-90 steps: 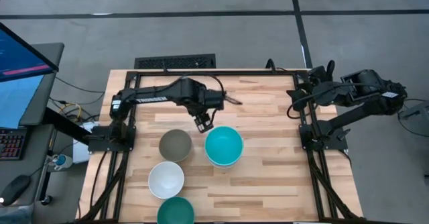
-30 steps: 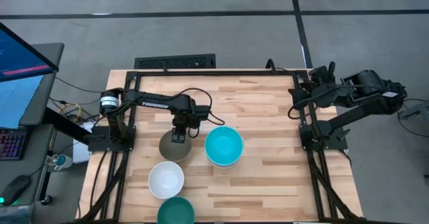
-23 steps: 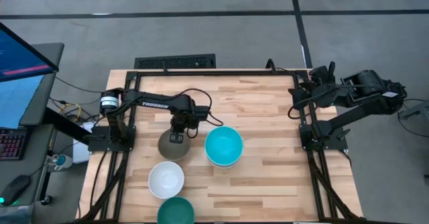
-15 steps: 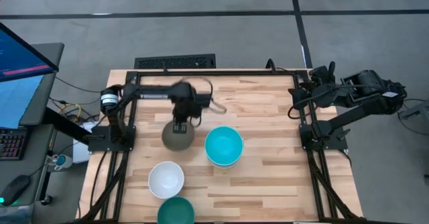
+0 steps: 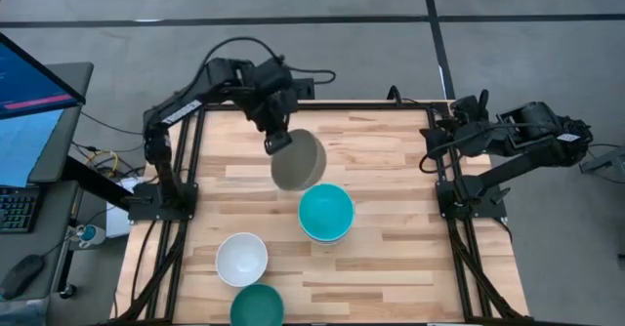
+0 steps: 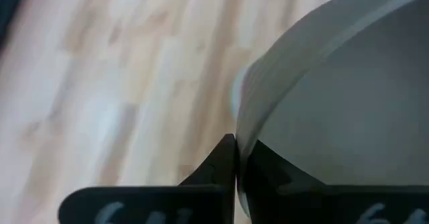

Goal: Nest bowls inside each other
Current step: Stack the gray bowl on the blue bowl

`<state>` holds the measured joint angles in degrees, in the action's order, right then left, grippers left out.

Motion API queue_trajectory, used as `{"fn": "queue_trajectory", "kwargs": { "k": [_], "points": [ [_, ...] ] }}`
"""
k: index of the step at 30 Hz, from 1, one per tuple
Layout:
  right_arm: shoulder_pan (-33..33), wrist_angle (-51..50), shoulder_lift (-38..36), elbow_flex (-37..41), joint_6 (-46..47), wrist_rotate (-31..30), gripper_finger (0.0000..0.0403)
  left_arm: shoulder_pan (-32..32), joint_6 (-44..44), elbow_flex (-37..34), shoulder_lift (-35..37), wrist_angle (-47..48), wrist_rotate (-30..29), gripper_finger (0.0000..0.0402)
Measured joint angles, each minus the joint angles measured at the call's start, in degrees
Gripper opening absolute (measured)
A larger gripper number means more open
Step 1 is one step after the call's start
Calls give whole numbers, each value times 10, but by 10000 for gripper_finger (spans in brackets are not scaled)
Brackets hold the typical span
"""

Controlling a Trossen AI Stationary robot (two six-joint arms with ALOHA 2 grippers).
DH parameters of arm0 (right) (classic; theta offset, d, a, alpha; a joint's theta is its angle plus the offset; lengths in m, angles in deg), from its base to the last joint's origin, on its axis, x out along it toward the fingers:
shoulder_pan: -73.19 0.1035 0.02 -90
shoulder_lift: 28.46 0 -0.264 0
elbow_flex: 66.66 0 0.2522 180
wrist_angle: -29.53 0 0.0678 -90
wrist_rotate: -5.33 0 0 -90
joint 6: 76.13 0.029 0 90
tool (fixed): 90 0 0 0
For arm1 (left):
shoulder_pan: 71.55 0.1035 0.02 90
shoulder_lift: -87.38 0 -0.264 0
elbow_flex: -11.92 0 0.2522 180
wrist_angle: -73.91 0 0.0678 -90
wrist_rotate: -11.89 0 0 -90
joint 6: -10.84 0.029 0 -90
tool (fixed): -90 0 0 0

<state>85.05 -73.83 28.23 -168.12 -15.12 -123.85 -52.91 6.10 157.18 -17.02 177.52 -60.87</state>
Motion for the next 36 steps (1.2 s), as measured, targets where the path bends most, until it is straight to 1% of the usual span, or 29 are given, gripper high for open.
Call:
{"fn": "queue_trajectory", "kwargs": {
  "k": [3, 6, 8, 13, 16, 19, 22, 27, 32, 36],
  "points": [
    [0, -1, 0, 0, 0, -14, 306, -38, -33, 34, -2, -16, 9, 1],
    [0, -2, 0, 0, -1, -17, 306, -82, -56, 31, -1, -33, 5, 1],
    [0, -2, 0, 0, -1, -19, 306, -112, -57, 22, -10, -58, 3, 1],
    [0, -2, 0, 0, -1, -20, 306, -162, -54, 15, -54, -113, -45, 1],
    [0, -2, 0, 0, 0, -19, 306, -167, -64, 15, -94, -118, -74, 1],
    [0, -2, 0, 0, 1, -14, 306, -156, -90, 14, -133, -92, -71, 1],
    [1, -2, 0, 0, 5, -10, 306, -148, -116, 14, -157, -71, -60, 0],
    [1, 1, 0, 7, 5, 2, 306, -145, -156, 17, -167, -65, -48, 0],
    [1, 1, 0, 40, 20, 4, 306, -146, -180, 35, -167, -32, -11, 0],
    [1, 1, 1, 67, 36, 24, 306, -151, -189, 35, -165, -7, -1, 0]
  ]
}}
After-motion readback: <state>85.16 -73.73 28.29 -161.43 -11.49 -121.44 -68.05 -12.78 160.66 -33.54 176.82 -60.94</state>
